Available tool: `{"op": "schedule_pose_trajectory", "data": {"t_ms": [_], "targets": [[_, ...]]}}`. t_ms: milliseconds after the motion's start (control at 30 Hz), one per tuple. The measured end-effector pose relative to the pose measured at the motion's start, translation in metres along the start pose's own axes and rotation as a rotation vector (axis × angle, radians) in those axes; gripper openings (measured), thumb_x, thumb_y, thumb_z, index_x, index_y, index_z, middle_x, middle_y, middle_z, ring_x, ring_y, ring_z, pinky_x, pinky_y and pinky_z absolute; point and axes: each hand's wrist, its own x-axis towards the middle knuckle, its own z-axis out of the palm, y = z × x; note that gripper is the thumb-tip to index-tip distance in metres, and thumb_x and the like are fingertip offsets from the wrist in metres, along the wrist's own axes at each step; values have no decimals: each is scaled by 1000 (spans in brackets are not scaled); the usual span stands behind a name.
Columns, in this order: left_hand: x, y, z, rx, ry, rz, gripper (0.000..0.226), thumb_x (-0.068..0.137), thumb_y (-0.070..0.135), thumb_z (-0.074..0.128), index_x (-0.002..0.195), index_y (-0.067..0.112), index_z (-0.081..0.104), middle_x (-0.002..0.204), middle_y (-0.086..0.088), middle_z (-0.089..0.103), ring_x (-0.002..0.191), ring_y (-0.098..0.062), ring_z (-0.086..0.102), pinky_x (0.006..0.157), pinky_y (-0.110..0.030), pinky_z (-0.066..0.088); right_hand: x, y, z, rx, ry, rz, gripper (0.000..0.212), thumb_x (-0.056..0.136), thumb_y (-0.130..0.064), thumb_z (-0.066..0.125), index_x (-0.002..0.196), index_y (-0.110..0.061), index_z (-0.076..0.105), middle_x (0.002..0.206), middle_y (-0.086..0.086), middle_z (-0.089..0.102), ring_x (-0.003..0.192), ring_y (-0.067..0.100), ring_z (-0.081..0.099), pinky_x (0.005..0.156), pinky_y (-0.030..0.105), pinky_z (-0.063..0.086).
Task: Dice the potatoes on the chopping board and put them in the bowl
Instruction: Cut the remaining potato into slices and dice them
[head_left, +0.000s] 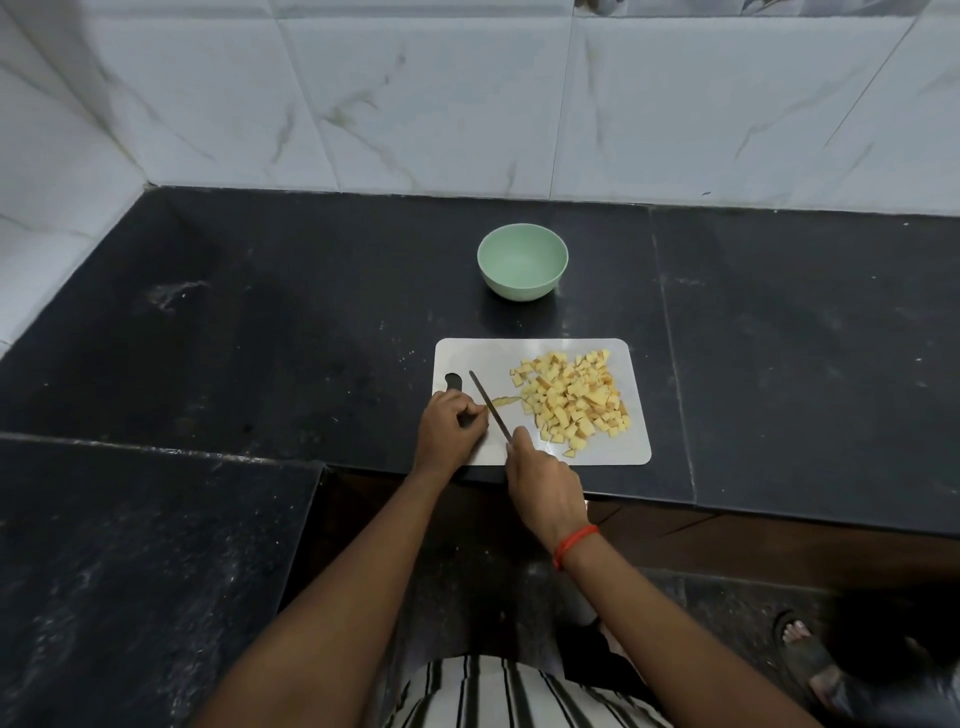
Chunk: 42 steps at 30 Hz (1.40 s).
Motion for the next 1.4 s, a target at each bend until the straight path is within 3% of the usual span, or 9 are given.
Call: {"op": "schedule_pose_trajectory", "data": {"t_ms": [500, 600, 700, 867, 967, 1033, 1167, 1300, 1400], "targets": [[-6, 12, 8, 33, 87, -53, 36, 91, 17, 71, 65, 27, 47, 73, 17, 48, 80, -10, 47, 65, -19, 33, -39, 19, 2, -21, -42, -2, 11, 105, -29, 37, 112, -20, 37, 75, 6, 65, 65, 34, 65, 50, 36, 41], [-6, 9, 7, 55, 76, -41, 29, 90, 19, 72, 69, 26, 54, 76, 16, 51, 82, -9, 48, 67, -17, 35, -50, 30, -3, 92, 23, -6, 14, 106, -37, 31, 107, -24, 38, 71, 3, 64, 62, 31, 64, 53, 40, 49], [-6, 5, 8, 56, 41, -4, 8, 91, 24, 73, 87, 18, 75, 85, 10, 58, 88, -10, 49, 72, -24, 42, -48, 43, -12, 197, 140, -54, 17, 106, -39, 33, 96, -26, 35, 61, -4, 54, 51, 25, 57, 44, 36, 40], [-5, 7, 9, 89, 2, 88, 17, 90, 38, 75, 102, 27, 81, 87, 12, 57, 87, -10, 49, 76, -25, 43, -22, 64, -35, 278, 289, -36, 16, 104, -34, 48, 95, -29, 37, 60, -9, 50, 49, 26, 58, 42, 34, 39], [-2, 7, 9, 80, 3, 75, 18, 89, 39, 75, 103, 29, 81, 86, 13, 58, 85, -11, 50, 76, -27, 43, -2, 78, -49, 244, 366, -21, 17, 101, -39, 55, 93, -26, 48, 59, -14, 48, 48, 12, 53, 44, 25, 33], [1, 10, 9, 84, -6, 49, 15, 89, 38, 75, 102, 32, 80, 83, 14, 58, 84, -11, 50, 76, -29, 45, 13, 89, -59, 217, 422, 35, 20, 100, -42, 57, 91, -24, 55, 63, -16, 51, 54, 4, 47, 48, 19, 29], [7, 23, 12, 123, 13, -21, 19, 92, 31, 71, 110, 28, 76, 83, 9, 59, 89, -14, 53, 81, -35, 50, 40, 121, -71, 128, 464, 234, 19, 99, -37, 57, 92, -22, 48, 89, -3, 56, 83, 18, 54, 60, 34, 44], [8, 41, 28, 49, 87, -93, 32, 93, 13, 64, 123, 19, 68, 118, 2, 62, 110, -14, 55, 89, -26, 48, 58, 146, -70, 77, 418, 360, 20, 95, -29, 63, 94, -16, 48, 99, 5, 53, 93, 26, 55, 64, 38, 47], [5, 56, 40, -119, 138, -187, 32, 98, 9, 57, 129, 13, 64, 129, 0, 60, 111, -7, 56, 85, -3, 41, 64, 158, -65, 52, 365, 394, 21, 94, -27, 66, 97, -11, 53, 100, 10, 56, 92, 31, 58, 73, 45, 51]]}}
